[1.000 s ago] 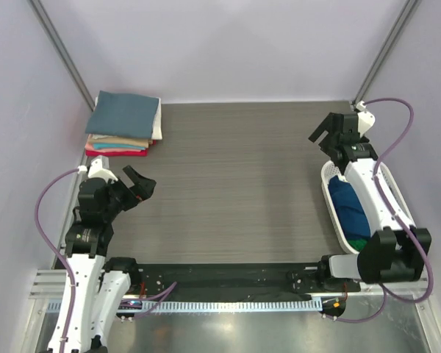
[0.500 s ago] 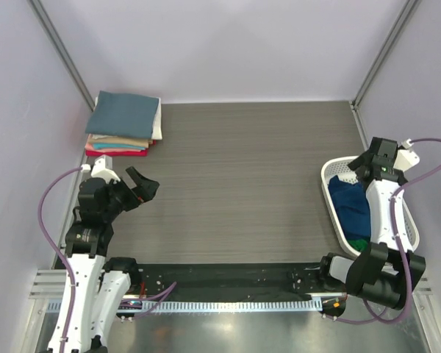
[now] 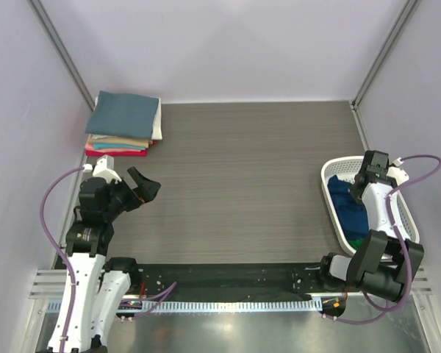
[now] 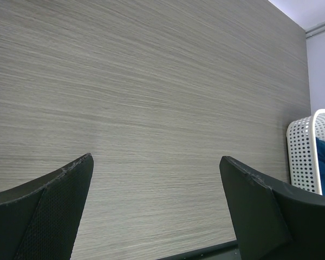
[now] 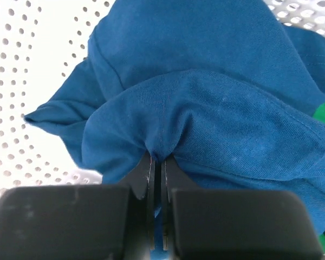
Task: Fold and stack the t-shirts
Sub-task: Grab the tshirt from the pile, then move the tshirt to the center of the board, then flatten the tshirt out
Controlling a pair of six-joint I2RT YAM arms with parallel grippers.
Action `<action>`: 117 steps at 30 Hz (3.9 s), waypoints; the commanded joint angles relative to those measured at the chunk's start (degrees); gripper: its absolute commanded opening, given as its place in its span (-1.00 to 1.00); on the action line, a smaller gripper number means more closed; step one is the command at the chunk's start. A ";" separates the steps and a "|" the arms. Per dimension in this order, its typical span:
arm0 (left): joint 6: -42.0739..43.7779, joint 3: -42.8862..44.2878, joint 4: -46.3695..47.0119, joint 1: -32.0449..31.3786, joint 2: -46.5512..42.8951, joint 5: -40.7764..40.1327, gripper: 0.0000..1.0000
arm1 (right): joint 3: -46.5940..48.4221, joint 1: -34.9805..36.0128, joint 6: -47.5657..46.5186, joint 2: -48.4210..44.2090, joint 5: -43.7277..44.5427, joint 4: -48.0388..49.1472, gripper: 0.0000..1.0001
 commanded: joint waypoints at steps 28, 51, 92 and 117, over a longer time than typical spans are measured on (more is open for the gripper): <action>1.72 -0.34 1.85 -0.18 -1.20 -1.11 1.00 | 3.66 14.23 -0.53 -22.04 -27.95 -3.33 0.99; 0.31 -0.60 3.60 -0.18 6.36 1.44 1.00 | 1.80 56.94 1.58 4.40 -5.65 5.20 0.57; 0.93 -0.60 3.34 -0.09 4.96 -0.22 1.00 | 30.13 59.66 -19.18 5.31 -30.73 -2.19 -0.98; 1.02 -0.69 3.17 -0.09 3.81 0.21 0.99 | 5.00 82.69 9.48 4.94 -8.36 -8.08 0.65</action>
